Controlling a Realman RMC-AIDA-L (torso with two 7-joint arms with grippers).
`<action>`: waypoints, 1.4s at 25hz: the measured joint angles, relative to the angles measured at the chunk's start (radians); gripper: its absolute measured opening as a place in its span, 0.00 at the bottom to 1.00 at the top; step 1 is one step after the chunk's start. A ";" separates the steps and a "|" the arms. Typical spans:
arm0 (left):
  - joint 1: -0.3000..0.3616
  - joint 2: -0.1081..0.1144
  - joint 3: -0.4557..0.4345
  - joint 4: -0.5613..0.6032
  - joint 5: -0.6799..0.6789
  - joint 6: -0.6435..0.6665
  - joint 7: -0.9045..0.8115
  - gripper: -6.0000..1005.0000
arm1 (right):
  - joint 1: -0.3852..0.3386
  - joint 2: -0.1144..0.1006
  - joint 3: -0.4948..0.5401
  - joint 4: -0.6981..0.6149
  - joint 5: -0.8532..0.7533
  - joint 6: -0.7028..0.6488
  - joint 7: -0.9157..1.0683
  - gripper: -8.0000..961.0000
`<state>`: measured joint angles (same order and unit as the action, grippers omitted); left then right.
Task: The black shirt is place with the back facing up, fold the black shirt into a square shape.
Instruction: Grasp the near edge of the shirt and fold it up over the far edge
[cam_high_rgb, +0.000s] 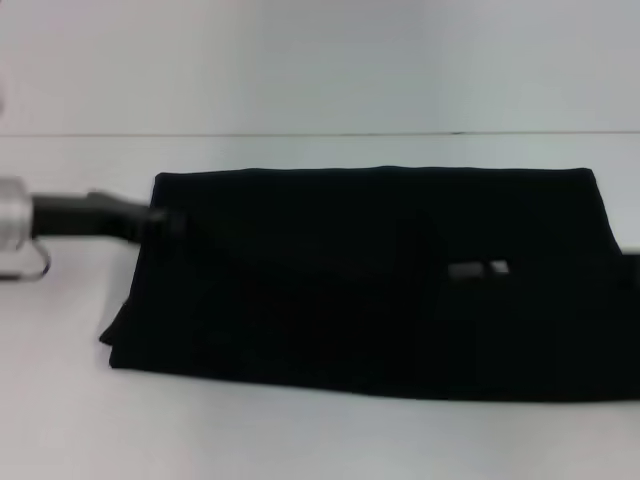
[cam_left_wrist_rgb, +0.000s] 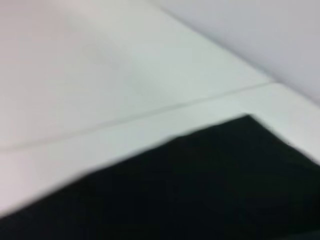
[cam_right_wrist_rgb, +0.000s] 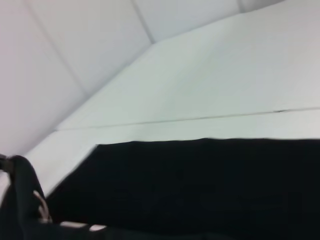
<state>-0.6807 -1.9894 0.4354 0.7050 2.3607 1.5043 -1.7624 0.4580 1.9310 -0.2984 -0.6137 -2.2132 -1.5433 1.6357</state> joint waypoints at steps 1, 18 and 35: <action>-0.025 0.002 0.024 -0.021 0.000 -0.079 -0.015 0.01 | 0.030 -0.001 0.000 0.014 -0.014 0.049 0.009 0.06; -0.185 -0.014 0.230 -0.163 -0.004 -0.652 -0.041 0.04 | 0.313 -0.012 -0.079 0.189 -0.081 0.567 0.092 0.06; -0.218 -0.003 0.232 -0.162 -0.003 -0.726 -0.052 0.09 | 0.394 -0.043 -0.125 0.187 -0.080 0.662 0.161 0.06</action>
<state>-0.8983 -1.9925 0.6670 0.5433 2.3575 0.7784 -1.8144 0.8523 1.8883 -0.4235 -0.4267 -2.2931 -0.8814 1.7964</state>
